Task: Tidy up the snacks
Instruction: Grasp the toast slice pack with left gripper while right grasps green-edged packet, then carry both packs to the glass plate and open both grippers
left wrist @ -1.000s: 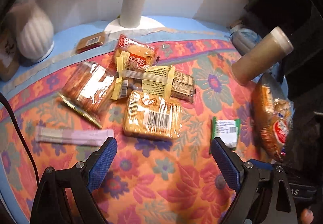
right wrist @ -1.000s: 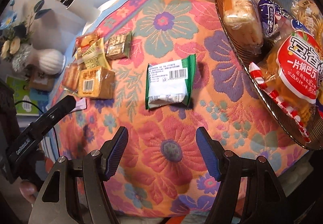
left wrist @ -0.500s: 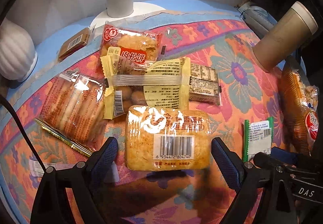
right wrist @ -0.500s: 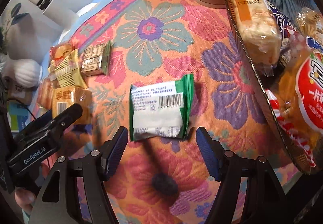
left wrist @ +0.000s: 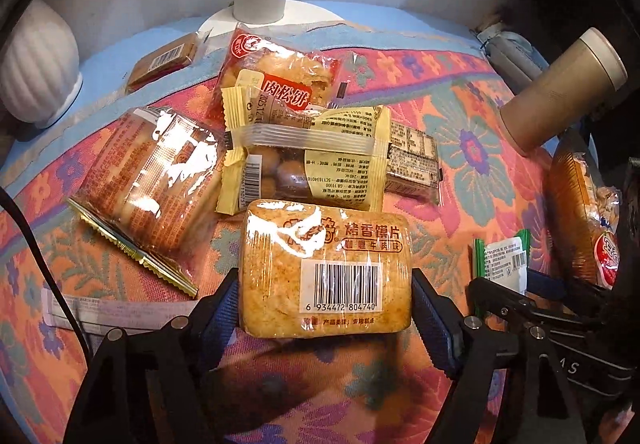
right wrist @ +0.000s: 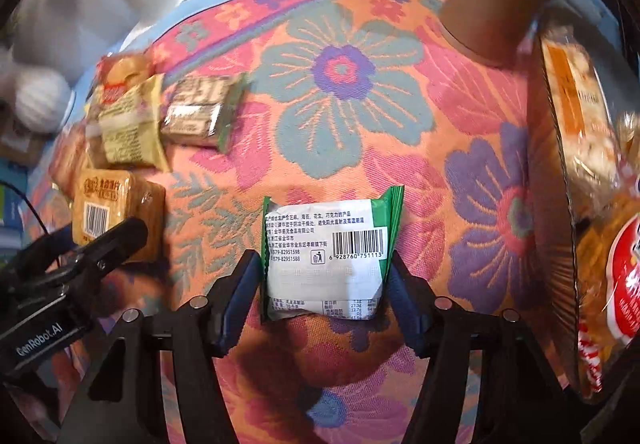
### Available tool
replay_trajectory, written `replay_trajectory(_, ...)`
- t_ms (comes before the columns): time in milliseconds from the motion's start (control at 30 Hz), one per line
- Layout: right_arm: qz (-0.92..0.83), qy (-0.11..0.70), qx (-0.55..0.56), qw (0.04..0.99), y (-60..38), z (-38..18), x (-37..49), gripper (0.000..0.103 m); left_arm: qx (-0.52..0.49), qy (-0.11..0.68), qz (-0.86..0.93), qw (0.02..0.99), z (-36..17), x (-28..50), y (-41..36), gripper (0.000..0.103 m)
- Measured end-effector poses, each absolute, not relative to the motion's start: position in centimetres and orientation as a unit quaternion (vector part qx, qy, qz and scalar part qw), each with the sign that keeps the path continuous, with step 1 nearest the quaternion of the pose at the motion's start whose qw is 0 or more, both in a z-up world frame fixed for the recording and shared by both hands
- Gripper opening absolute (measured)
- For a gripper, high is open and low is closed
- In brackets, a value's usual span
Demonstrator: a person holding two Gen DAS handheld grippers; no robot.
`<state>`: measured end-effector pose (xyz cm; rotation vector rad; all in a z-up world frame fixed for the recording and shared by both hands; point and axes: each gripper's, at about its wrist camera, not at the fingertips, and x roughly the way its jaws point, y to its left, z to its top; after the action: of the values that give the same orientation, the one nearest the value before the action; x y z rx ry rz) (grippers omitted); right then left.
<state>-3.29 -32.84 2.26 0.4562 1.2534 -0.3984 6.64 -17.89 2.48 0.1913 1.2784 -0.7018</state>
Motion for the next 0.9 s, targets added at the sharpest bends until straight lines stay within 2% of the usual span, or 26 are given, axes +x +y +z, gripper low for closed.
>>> replay_trajectory(67, -0.171, 0.571, 0.200, 0.778, -32.3, 2.6, -3.4, 0.051, 0.087, 0.583, -0.318, 0.742, 2.6, 6.3, -17.6, 0.078)
replay_trajectory(167, -0.155, 0.567, 0.200, 0.784, -31.7, 3.0, -3.7, 0.050, 0.089, 0.580, -0.314, 0.746, 3.0, 5.5, -17.1, 0.078)
replay_trajectory(533, -0.106, 0.555, 0.238, 0.790, -31.4, 4.7, -7.3, 0.050, 0.076, 0.563, -0.301, 0.766, 5.9, 2.7, -15.5, 0.078)
replay_trajectory(900, -0.063, 0.538, 0.237, 0.806, -31.1, 9.2, -10.7, 0.050, 0.074, 0.536, -0.298, 0.786, 10.5, -1.2, -16.0, 0.078)
